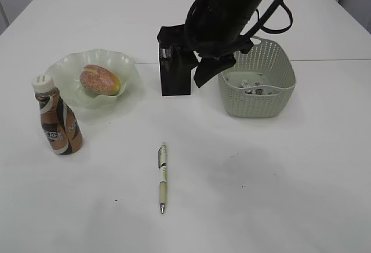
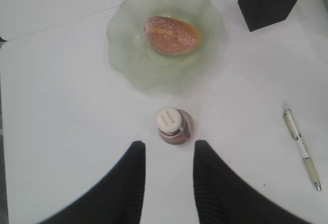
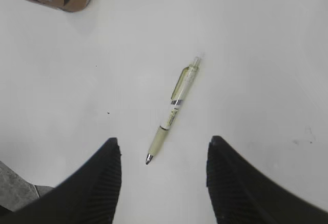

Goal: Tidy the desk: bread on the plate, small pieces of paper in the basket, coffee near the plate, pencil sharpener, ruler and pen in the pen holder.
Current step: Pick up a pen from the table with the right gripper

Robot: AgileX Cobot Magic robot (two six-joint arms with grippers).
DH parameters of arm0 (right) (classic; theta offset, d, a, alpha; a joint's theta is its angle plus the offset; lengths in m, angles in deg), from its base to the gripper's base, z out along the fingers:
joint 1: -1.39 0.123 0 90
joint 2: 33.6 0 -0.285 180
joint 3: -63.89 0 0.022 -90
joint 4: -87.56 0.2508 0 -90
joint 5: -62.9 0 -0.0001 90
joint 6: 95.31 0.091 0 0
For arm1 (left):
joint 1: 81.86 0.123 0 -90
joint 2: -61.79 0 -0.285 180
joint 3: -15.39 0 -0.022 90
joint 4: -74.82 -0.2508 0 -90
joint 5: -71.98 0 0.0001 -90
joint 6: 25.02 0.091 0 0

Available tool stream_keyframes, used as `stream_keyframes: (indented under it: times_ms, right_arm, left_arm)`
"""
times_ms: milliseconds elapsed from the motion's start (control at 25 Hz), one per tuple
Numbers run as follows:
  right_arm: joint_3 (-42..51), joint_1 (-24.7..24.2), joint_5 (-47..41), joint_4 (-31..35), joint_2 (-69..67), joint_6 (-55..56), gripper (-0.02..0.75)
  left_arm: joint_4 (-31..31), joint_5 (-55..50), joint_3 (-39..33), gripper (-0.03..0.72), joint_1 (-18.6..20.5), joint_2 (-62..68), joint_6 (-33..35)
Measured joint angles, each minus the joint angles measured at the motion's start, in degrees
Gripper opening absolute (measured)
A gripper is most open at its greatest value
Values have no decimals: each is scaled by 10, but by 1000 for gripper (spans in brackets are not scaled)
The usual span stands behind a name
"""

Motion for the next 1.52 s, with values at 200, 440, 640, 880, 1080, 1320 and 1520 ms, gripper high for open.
stream_keyframes:
  times_ms: [200, 440, 640, 880, 1080, 1320, 1520]
  right_arm:
    - [0, 43, -11, -70, -3, 69, 396]
    - [0, 87, -13, -104, -28, 183, 396]
    - [0, 112, -13, -101, -84, 247, 396]
    - [0, 122, -12, -77, -147, 261, 391]
    - [0, 122, -10, -79, -165, 262, 389]
    - [0, 122, -10, -117, -165, 263, 387]
    - [-1, 122, -9, -128, -165, 325, 386]
  left_arm:
    - [11, 0, 0, 239, 0, 0, 0]
    - [13, 0, 0, 239, 0, 0, 0]
    - [19, 0, 0, 239, 0, 0, 0]
    - [23, 0, 0, 239, 0, 0, 0]
    - [24, 0, 0, 239, 0, 0, 0]
    - [24, 0, 0, 239, 0, 0, 0]
    - [24, 0, 0, 239, 0, 0, 0]
